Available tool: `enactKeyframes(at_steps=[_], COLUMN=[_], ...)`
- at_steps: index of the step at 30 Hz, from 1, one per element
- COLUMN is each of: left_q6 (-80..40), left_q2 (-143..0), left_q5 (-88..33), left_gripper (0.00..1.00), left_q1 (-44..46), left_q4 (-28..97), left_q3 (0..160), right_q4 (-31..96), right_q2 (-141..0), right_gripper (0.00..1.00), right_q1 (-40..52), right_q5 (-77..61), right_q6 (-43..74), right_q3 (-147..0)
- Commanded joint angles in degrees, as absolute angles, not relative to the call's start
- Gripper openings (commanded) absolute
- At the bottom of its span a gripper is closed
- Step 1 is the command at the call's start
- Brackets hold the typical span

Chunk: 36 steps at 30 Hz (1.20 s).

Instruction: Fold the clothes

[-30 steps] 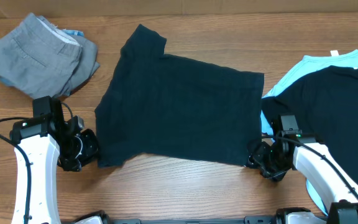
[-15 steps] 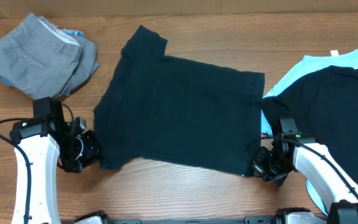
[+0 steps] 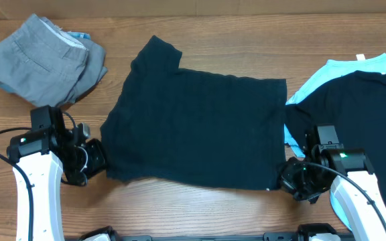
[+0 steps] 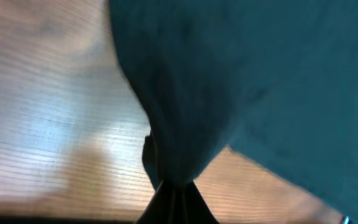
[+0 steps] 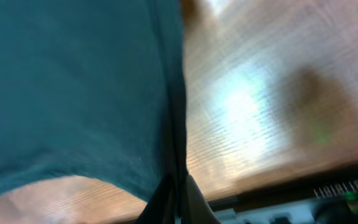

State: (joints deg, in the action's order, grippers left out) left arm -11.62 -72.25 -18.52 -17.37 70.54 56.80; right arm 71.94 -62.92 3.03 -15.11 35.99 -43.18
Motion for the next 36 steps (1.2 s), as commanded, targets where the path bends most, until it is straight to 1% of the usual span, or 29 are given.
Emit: enactKeyframes(at_steps=[1, 7, 11, 15, 23, 30, 32, 33, 34, 35, 36], left_q6=[-10.9, -10.9, -10.9, -10.9, -11.0, -11.2, -11.2, -11.2, -11.2, -11.2, -11.1], left_q2=[-71.5, -72.8, -75.0, -77.9, -82.0, -83.2, -83.2, -83.2, -83.2, -83.2, -83.2], left_q5=[-22.5, -21.9, -17.3, -14.5, -15.2, -16.6, -16.6, -16.6, -16.5, -16.5, -16.4], left_gripper=[0.04, 0.04, 0.04, 0.04, 0.04, 0.04, 0.06, 0.1, 0.17, 0.32, 0.47], left_q1=[-16.8, -13.1, -11.1, -10.4, -10.4, -9.8, -9.3, -9.1, -8.9, -8.6, -8.6], left_q4=[65.6, 56.8, 53.7, 50.3, 42.9, 40.2, 39.5, 39.3, 39.1, 39.0, 38.9], left_q3=[58.0, 58.0, 58.0, 58.0, 58.0, 58.0, 58.0, 58.0, 58.0, 58.0, 58.0], right_q4=[67.9, 56.9, 50.8, 43.7, 33.0, 31.1, 31.2, 31.1, 31.1, 31.1, 31.1], right_q2=[-62.8, -66.9, -71.9, -76.9, -81.8, -81.8, -81.8, -81.8, -81.8, -81.8, -81.8], right_gripper=[0.04, 0.04, 0.04, 0.04, 0.04, 0.04, 0.04, 0.07, 0.21, 0.48, 0.67], right_q1=[2.9, 2.9, 2.9, 2.8, 1.4, -2.1, -2.2, -2.2, -2.2, -2.2, -2.2], right_q5=[-15.4, -15.5, -14.2, -14.0, -12.5, -13.0, -13.1, -13.2, -13.2, -13.4, -14.1], right_q6=[36.5, 41.4, 43.7, 44.0, 43.0, 42.9, 42.9, 42.9, 42.8, 42.3, 41.0], right_q3=[-44.4, -44.3, -44.3, -44.3, -44.3, -44.3, -44.3, -44.3, -44.3, -44.3, -44.3])
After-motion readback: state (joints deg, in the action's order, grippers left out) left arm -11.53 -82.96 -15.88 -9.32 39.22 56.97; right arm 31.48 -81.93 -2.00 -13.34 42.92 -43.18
